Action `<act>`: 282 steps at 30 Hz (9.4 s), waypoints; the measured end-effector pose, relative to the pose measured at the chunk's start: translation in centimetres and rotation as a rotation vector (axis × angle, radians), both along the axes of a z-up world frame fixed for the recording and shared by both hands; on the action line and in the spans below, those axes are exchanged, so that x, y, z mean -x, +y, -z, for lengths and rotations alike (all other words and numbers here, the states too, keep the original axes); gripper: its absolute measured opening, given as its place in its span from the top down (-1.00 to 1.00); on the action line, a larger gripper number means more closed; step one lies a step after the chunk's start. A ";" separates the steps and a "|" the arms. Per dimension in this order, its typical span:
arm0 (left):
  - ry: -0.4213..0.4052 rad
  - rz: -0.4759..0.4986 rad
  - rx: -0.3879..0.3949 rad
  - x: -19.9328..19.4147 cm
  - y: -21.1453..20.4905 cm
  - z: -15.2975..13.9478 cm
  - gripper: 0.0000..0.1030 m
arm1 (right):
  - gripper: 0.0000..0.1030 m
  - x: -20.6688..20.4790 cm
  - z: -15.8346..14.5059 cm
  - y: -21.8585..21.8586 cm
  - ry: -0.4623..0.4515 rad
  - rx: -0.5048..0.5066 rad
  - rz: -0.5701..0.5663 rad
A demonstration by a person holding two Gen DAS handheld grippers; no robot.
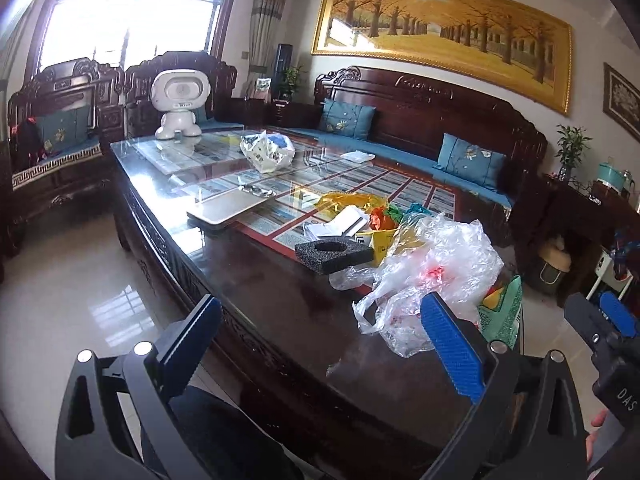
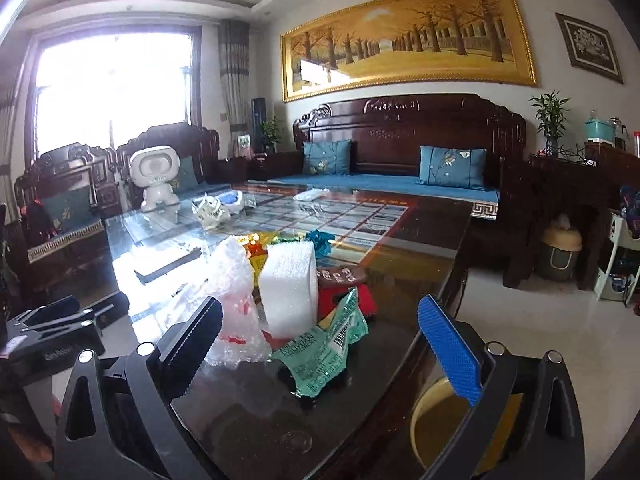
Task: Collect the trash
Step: 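Move both tools toward the clear plastic bag and green wrapper on the table, then grasp the clear plastic bag with the left tool while the right tool grasps the green wrapper, then carry both items over the yellow bucket and open both tools to drop them, then return both tools to the table and grasp the white foam block with the right tool, then grasp the black foam square with the left tool while the right tool holds the foam block, then carry both foam pieces over the yellow bucket and open both tools to drop them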
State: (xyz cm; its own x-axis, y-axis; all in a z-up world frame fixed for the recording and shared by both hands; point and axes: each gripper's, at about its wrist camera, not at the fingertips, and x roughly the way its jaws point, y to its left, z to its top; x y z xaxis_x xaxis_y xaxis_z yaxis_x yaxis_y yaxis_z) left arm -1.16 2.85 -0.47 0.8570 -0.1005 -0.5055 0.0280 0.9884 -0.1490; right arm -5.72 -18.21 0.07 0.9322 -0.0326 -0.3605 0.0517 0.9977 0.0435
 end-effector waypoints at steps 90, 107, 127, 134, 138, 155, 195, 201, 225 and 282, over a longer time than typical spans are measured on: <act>0.060 0.263 0.061 -3.8 -3.3 -0.7 0.53 | 0.73 -7.5 6.5 -2.5 0.268 -0.149 -0.170; -0.013 0.555 0.091 -1.7 -11.9 -4.8 0.53 | 0.74 -1.1 1.8 -11.5 0.101 -0.202 -0.021; 0.379 0.853 0.038 -7.8 -35.7 6.5 0.48 | 0.74 0.8 10.7 -28.7 0.332 -0.266 0.338; 0.435 0.807 0.033 -9.2 -38.8 9.4 -0.42 | 0.74 -0.3 13.3 -31.8 0.390 -0.292 0.370; 0.423 0.776 0.003 -9.4 -39.5 10.0 -0.49 | 0.74 -0.9 14.4 -32.4 0.417 -0.298 0.363; 0.323 0.713 -0.076 -9.2 -36.2 6.8 -0.64 | -0.10 -2.6 13.4 -28.3 0.432 -0.222 0.290; 0.129 0.069 0.009 -7.0 2.6 1.5 -0.92 | -0.83 -10.7 3.0 3.9 0.173 -0.021 -0.071; 0.166 0.073 0.023 -8.2 2.7 2.6 -0.92 | -0.84 -12.9 3.4 4.2 0.219 -0.002 -0.033; 0.282 0.019 -0.063 -13.3 -1.7 5.3 -0.92 | 0.13 -12.0 1.6 1.1 0.221 -0.101 -0.194; 0.353 0.790 -0.159 -4.6 -36.3 6.1 -0.28 | 0.12 3.2 6.5 -26.9 0.253 -0.229 0.330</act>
